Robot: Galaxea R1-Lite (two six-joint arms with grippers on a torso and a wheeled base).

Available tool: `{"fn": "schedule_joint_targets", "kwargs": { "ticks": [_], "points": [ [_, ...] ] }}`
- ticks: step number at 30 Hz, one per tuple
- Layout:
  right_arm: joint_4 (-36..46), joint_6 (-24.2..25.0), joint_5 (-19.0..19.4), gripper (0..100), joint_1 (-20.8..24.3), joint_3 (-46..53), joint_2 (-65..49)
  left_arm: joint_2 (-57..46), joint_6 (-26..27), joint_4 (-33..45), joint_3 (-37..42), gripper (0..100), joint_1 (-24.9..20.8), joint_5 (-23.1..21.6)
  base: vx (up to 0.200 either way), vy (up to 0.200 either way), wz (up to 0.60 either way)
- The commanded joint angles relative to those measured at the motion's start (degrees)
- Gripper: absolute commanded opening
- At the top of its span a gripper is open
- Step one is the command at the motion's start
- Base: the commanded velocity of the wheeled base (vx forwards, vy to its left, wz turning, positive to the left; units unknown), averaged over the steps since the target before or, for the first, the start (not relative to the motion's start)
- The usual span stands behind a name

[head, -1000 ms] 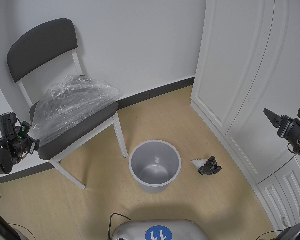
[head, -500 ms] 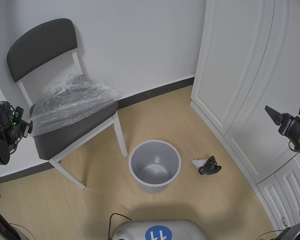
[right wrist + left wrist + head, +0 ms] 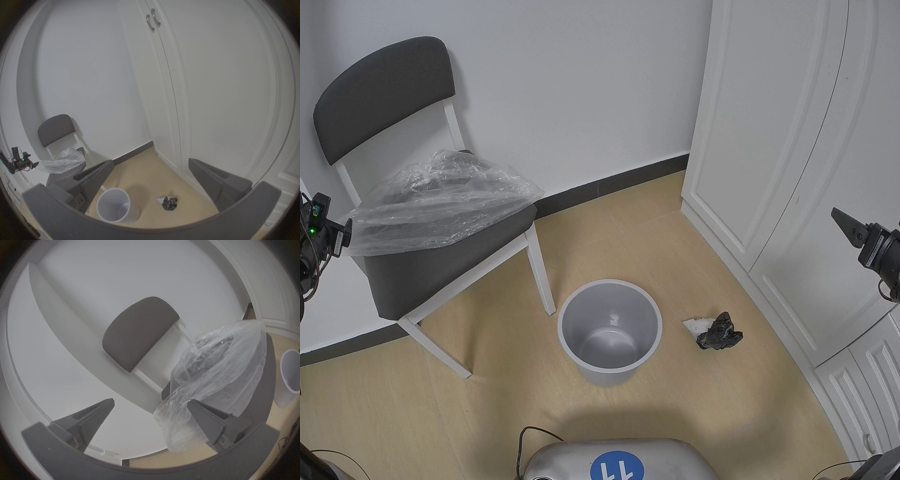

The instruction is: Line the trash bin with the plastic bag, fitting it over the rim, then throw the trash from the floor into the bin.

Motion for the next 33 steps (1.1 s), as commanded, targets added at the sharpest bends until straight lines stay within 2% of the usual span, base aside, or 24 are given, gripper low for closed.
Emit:
{"fn": "schedule_joint_targets", "kwargs": {
  "ticks": [1, 10, 13, 16, 19, 21, 22, 26, 33],
  "points": [
    [-0.03, 0.01, 0.01, 100, 0.00, -0.02, -0.22, -1.62, -0.19, -0.03, -0.26, 100, -0.10, 0.01, 0.000, 0.000, 0.00],
    [0.06, -0.07, 0.01, 100, 0.09, 0.07, -0.22, -1.44, -2.65, 0.06, 3.78, 100, -0.98, -0.26, 0.000, 0.000, 0.00],
    [0.06, -0.07, 0.01, 100, 0.09, 0.15, -0.22, -0.74, -2.82, 0.06, 6.68, 100, -1.51, -2.28, 0.000, 0.000, 0.00],
    [0.06, -0.07, 0.01, 100, 0.09, 0.15, -0.22, 0.32, -3.18, -0.03, 7.73, 100, -1.77, -2.45, 0.000, 0.000, 0.00],
    [0.06, -0.07, 0.01, 100, 0.09, 0.15, -0.31, 2.34, -4.93, -0.55, 9.32, 100, -3.88, -2.45, 0.000, 0.000, 0.00],
    [0.06, -0.07, 0.01, 100, 0.09, 0.15, -0.31, 2.34, -4.93, -0.55, 9.32, 100, -3.88, -2.45, 0.000, 0.000, 0.00],
    [0.06, -0.07, 0.01, 100, 0.09, 0.15, -0.22, 3.74, -5.20, -0.82, 10.20, 100, -5.64, -2.54, 0.000, 0.000, 0.00],
    [0.06, -0.07, 0.01, 100, 0.09, 0.24, -0.22, 5.15, -5.20, -0.82, 10.64, 100, -7.39, -2.54, 0.000, 0.000, 0.00],
    [0.06, -0.07, 0.01, 100, 0.09, 0.15, -0.22, 7.87, -5.11, -0.99, 10.46, 100, -8.62, -2.45, 0.000, 0.000, 0.00]
  ]
}}
